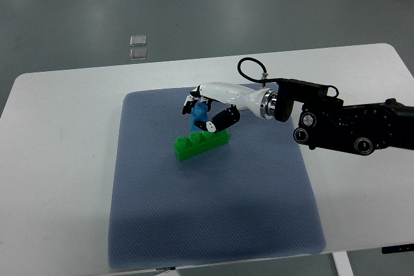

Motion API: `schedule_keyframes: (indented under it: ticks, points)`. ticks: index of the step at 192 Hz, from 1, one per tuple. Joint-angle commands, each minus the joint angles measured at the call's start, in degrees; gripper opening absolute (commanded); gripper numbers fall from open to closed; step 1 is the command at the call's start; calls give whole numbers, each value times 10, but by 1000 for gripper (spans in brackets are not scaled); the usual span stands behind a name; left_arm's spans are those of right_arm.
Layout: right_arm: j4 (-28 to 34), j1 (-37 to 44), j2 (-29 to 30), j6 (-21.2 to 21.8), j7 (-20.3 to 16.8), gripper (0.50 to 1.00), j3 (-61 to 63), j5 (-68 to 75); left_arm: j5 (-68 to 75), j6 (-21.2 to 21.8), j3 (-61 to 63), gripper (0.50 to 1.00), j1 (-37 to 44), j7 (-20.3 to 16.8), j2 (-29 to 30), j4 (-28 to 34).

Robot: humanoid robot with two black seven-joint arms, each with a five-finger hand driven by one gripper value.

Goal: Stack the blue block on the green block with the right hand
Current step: 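Carry the blue block with the right hand over the green brick, then lower the blue block onto the green brick's studs and press down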

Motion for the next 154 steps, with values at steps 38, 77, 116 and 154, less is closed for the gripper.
schedule_keyframes:
  ticks: [38,77,116,154]
  points:
    - [-11,-15,4,-5,8,547,-7,-13,0,0,0,1000,0,0,0,0]
    - [-14,-19,3,-13,14,547,-8,-18,0,0,0,1000,0,0,0,0]
    - [-17,-19,2,-13,19,547,-8,-25,0,0,0,1000,0,0,0,0]
    - [-19,-30,3,-13,21,547,-8,-28,0,-1,0,1000,0,0,0,0]
